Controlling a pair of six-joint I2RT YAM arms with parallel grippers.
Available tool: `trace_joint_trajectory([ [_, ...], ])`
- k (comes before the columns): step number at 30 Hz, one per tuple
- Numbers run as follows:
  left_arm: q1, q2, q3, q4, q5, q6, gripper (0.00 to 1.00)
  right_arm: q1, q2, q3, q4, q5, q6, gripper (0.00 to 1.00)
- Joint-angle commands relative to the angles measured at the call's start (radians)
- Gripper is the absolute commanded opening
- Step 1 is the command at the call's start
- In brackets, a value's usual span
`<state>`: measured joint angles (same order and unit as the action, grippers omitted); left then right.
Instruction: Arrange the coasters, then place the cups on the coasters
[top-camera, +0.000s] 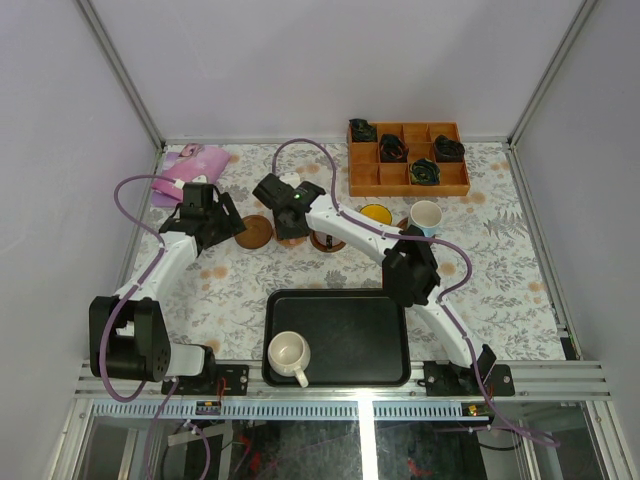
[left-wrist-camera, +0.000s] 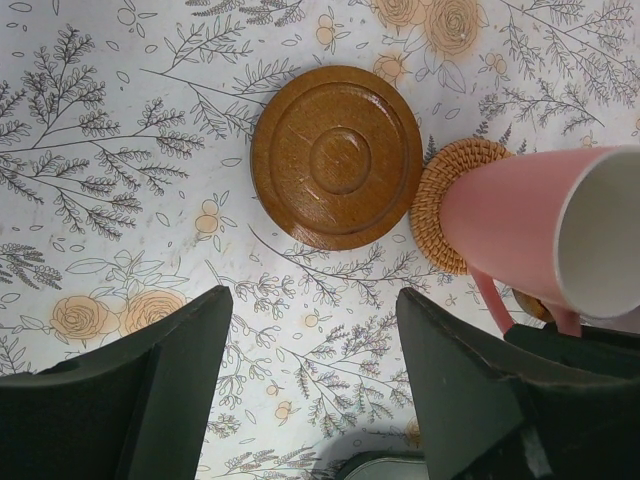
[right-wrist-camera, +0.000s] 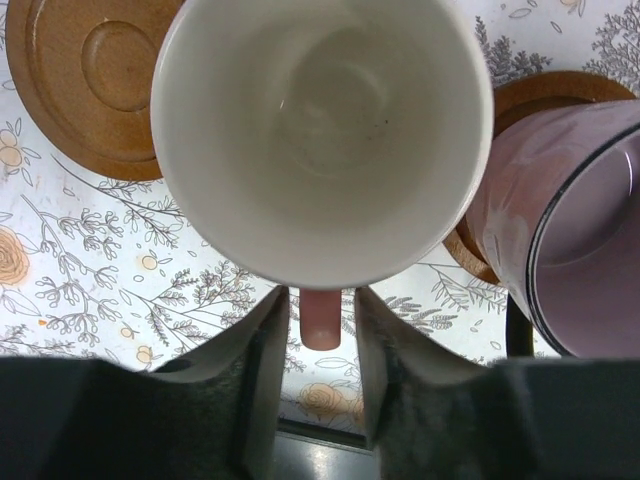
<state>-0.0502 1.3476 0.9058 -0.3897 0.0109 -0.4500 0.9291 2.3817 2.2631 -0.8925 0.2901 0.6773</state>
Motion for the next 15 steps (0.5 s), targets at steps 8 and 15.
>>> trace_joint_trajectory([
  [8, 0.006, -0.009, 0.007, 0.036, 0.008, 0.017, 0.67, 0.023, -0.054, -0.036, 0.054, -0.023, -0.033, 0.5],
  [15, 0.007, -0.008, 0.007, 0.034, 0.009, 0.016, 0.68, 0.038, -0.08, -0.06, 0.061, -0.025, -0.04, 0.5],
])
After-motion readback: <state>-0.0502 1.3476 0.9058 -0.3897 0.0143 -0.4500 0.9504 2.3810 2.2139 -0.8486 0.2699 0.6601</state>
